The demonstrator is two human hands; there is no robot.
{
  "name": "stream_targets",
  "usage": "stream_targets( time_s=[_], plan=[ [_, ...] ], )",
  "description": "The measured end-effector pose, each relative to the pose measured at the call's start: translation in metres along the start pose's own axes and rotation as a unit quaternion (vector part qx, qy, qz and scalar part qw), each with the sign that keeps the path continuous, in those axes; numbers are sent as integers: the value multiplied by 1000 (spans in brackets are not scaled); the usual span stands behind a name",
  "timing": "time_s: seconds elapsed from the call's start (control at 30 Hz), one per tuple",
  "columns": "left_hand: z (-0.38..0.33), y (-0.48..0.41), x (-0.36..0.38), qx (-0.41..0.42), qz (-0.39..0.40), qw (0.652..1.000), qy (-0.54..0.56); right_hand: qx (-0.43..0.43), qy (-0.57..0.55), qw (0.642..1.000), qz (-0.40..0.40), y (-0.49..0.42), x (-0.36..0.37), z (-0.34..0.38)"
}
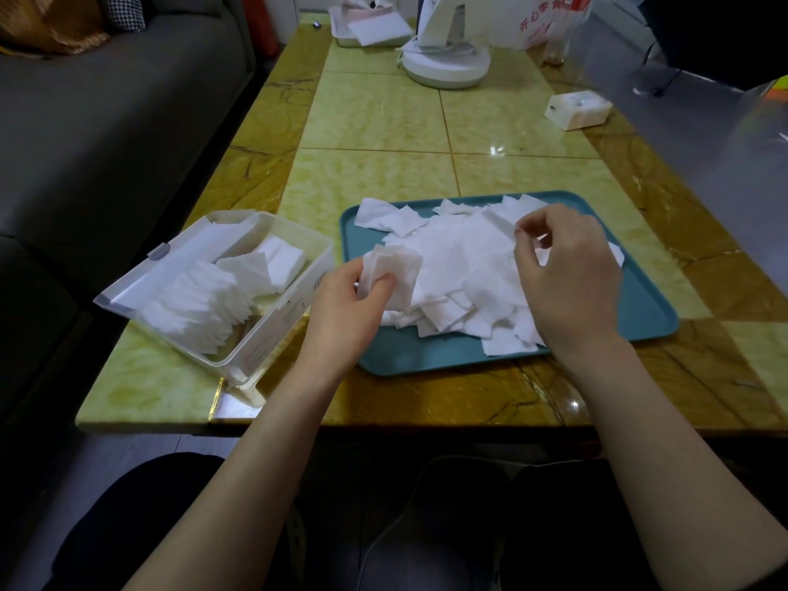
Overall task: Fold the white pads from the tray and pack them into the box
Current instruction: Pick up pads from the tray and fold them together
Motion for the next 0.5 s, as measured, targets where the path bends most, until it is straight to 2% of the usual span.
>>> stream_targets(
  time_s=[0.07,0.17,0.23,0.37,0.5],
  plan=[
    [0,0,0,-1,-1,1000,-1,-30,26,999,32,3,7,7],
    [0,-1,1,-3,-3,1000,1,-17,41,980,194,19,41,6],
    [-1,-1,3,-1,-2,1000,2,-1,45,961,272,30,56,1],
    [-1,-2,4,1,-7,1000,-8,31,-3,954,297,37,61,-4],
    [-1,-2,3,-2,-5,1000,-10,27,15,949,314,38,66,-2]
  ],
)
Point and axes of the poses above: each hand's wrist, its own y-axis away from the middle knuckle, its own x-axis out of the palm, z = x × y, the point moved 8 cm from there along -y, towards the middle knuckle, and after that the axes turned 13 degrees about -x, right-handed, at the moved point
